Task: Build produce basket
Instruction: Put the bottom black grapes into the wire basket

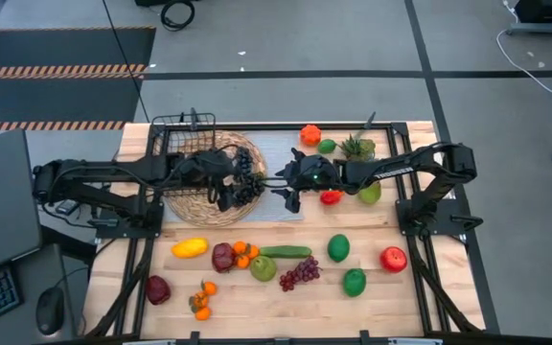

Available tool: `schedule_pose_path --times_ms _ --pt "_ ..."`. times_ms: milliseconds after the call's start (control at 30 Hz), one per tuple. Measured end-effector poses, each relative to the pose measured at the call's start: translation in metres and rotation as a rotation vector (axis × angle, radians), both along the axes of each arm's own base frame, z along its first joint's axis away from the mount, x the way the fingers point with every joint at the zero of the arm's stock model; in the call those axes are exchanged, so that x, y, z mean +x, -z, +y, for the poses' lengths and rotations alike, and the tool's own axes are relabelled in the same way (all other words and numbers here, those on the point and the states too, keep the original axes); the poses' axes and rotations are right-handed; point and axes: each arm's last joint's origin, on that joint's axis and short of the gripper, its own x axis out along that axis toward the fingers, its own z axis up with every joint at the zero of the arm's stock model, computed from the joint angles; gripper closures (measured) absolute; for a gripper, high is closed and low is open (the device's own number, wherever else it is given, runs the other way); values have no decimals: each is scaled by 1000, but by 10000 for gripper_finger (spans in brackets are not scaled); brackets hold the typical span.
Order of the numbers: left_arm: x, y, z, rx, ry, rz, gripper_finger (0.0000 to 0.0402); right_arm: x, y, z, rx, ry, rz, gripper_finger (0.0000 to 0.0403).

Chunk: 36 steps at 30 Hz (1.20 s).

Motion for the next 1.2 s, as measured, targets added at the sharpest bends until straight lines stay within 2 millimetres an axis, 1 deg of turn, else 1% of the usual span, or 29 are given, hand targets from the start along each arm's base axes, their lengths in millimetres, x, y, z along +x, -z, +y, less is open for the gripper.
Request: schedule_pose_path --times_ms 167,200,333,467,567,633,767,933,967,1033,1200 --pt "12 20 -4 -39 -6 91 170 -3 -8 -3 -7 26 -28 137" --pt "16 22 -5 -39 0 85 170 -4 -11 -4 -10 27 -38 138" --pt "21 29 -9 -45 13 117 170 -3 -9 -3 -6 27 -31 138" --pt "22 31 -9 -44 15 127 170 5 4 2 -6 11 -29 138" --pt "20 27 -9 -40 18 107 170 16 16 4 -9 1 -69 138" --pt "20 21 -9 -36 19 63 170 25 25 5 -8 -11 -103 138" --pt "14 14 -10 -34 19 36 170 44 45 3 -2 -26 -80 138" --pt "9 5 -10 -30 20 -12 170 74 59 0 -32 -43 -62 138" --pt "9 4 -10 -30 21 -15 170 76 64 0 -33 -47 -32 138" --pt "7 3 -10 -30 20 -14 170 85 66 -1 -48 -55 -15 138" --pt "1 1 -12 -30 27 2 170 91 77 -3 -78 -69 54 138"
